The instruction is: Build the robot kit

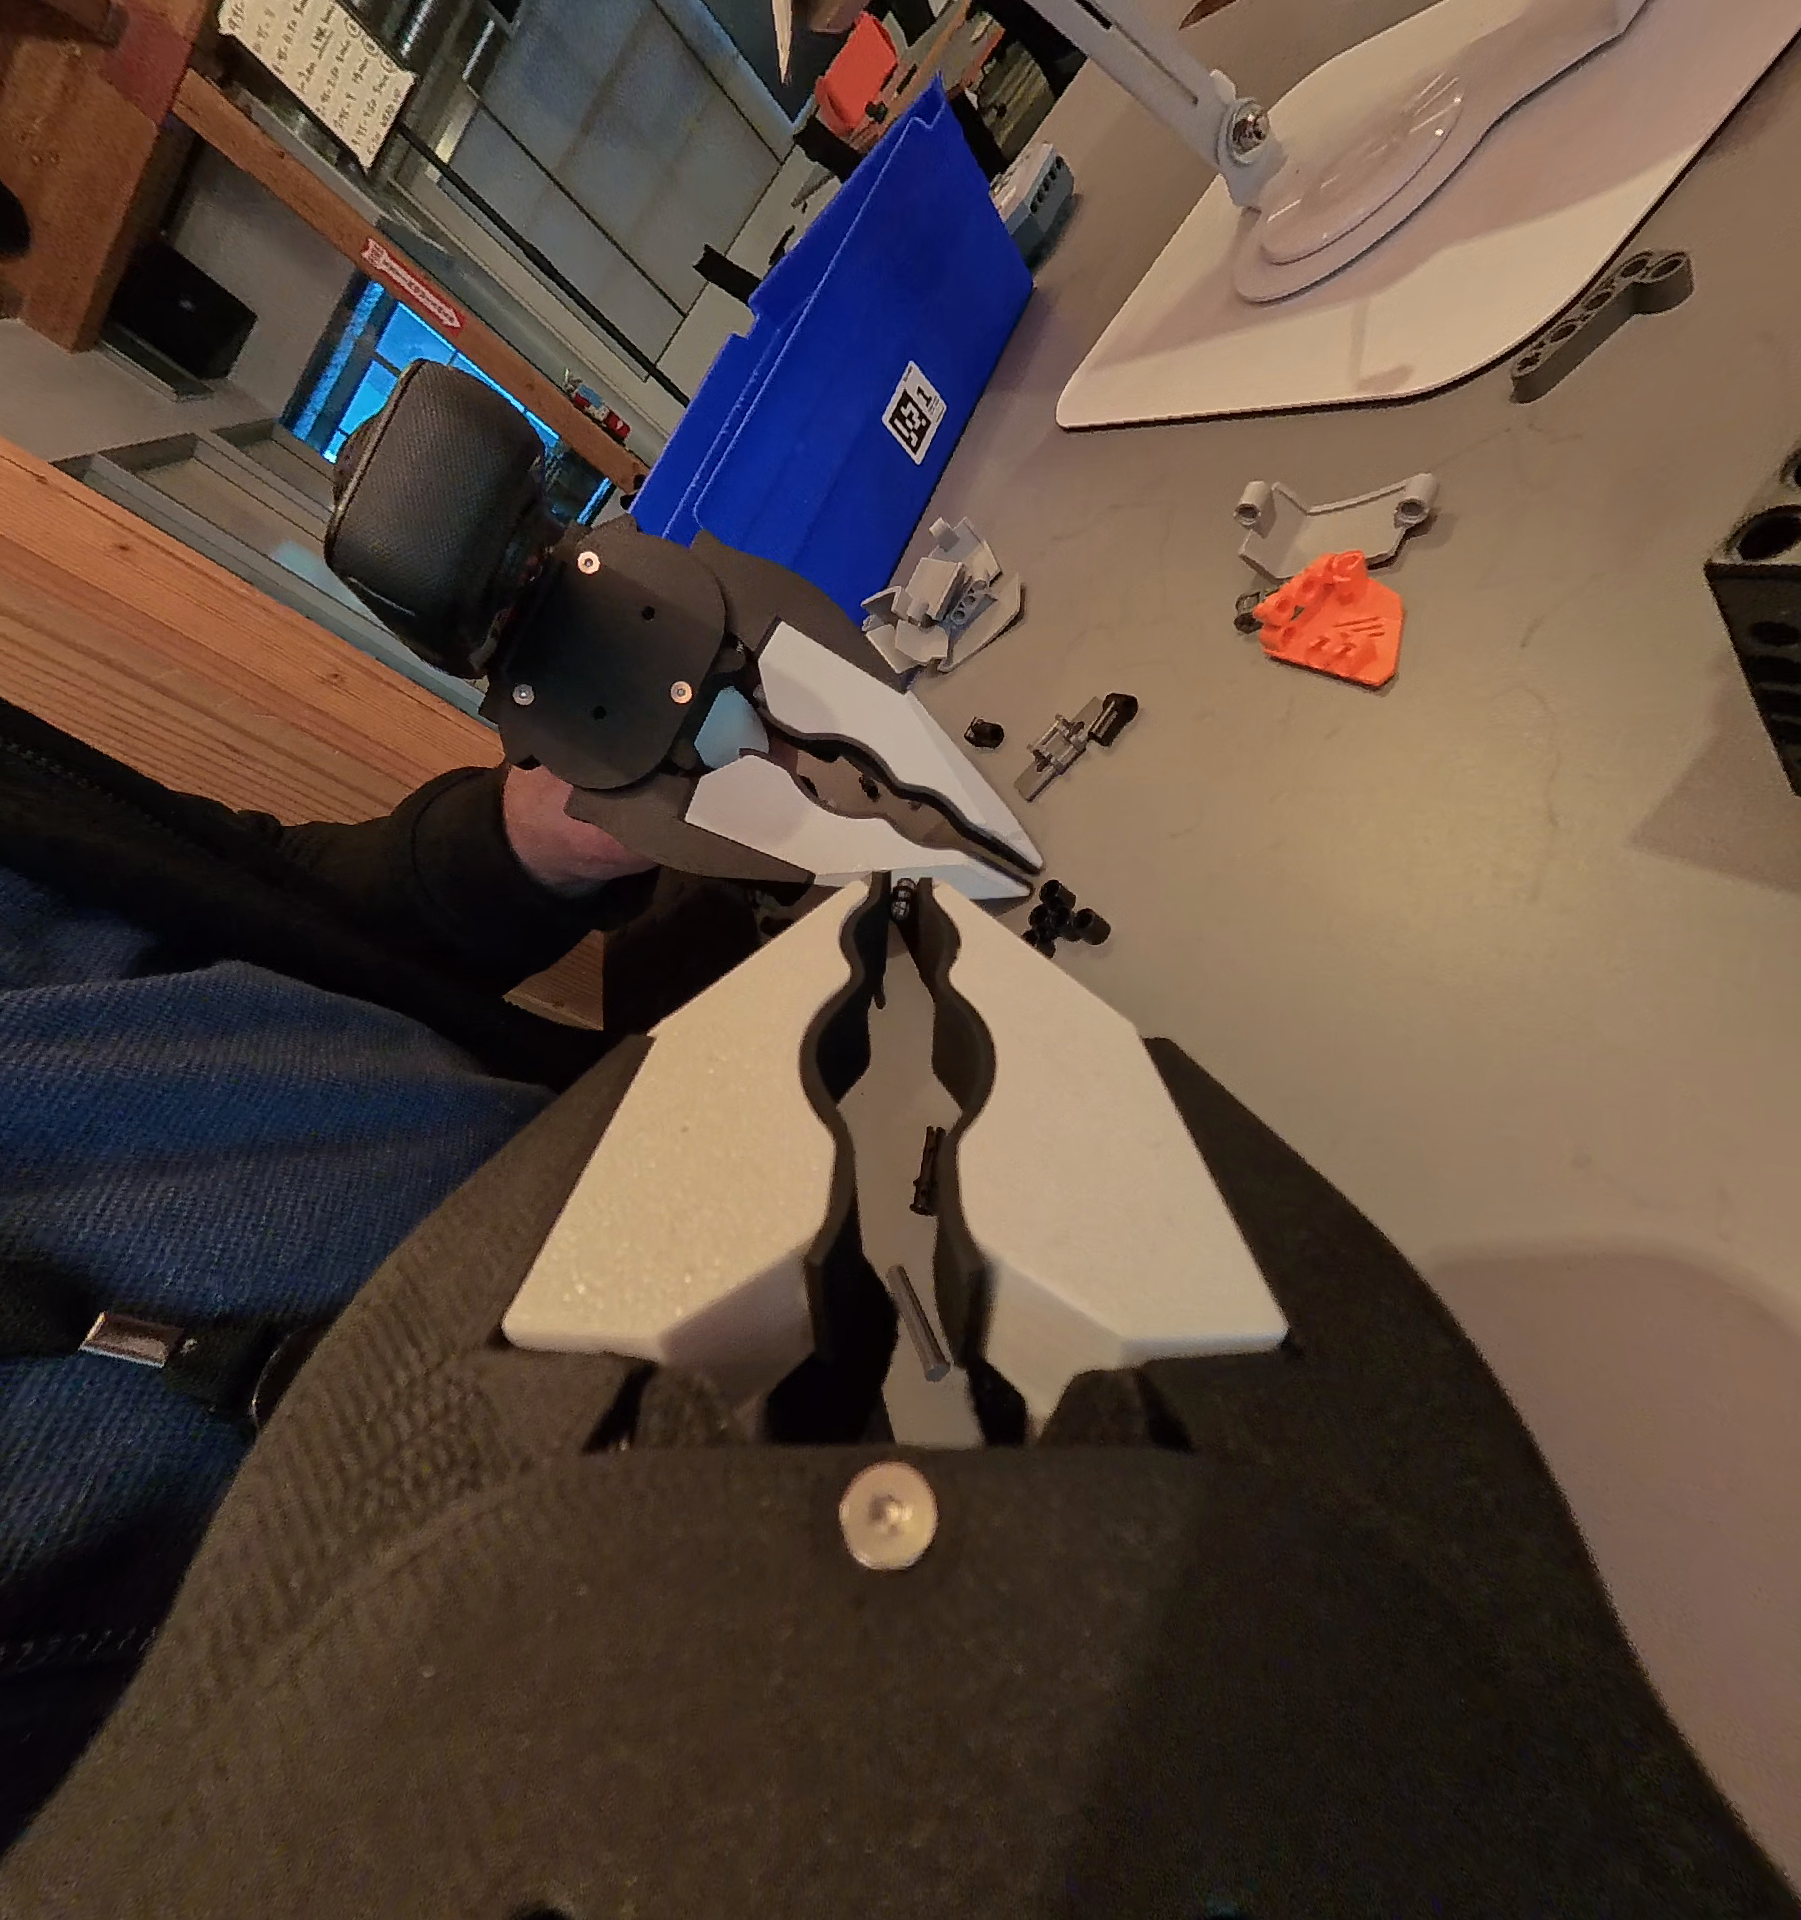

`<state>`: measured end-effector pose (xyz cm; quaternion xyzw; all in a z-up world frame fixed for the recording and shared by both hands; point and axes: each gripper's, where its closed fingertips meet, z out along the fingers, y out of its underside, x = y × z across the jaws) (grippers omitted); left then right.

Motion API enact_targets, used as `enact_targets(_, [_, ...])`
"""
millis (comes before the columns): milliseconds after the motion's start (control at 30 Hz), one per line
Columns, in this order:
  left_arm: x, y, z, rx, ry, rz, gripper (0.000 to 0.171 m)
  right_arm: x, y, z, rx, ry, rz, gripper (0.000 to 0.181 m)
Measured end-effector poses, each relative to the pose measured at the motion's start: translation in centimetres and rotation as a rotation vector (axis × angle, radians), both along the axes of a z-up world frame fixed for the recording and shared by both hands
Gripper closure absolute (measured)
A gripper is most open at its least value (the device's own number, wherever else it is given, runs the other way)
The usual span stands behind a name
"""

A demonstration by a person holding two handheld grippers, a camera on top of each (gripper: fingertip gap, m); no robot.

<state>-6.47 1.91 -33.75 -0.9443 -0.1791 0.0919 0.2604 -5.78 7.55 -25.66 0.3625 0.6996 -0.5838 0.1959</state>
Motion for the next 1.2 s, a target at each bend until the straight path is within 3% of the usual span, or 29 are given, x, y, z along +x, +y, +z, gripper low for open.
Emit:
enact_targets(400, [0.2,-0.7,0.1,0.031,-0.040,0.022,0.161,-0.1,0.0,0.1,0.002,0.018,-0.010,0.180])
enact_targets(1200, [0.3,-1.4,0.2,0.058,-0.062,0.027,0.162,-0.6,0.1,-0.4,0.026,0.039,-0.016,0.180])
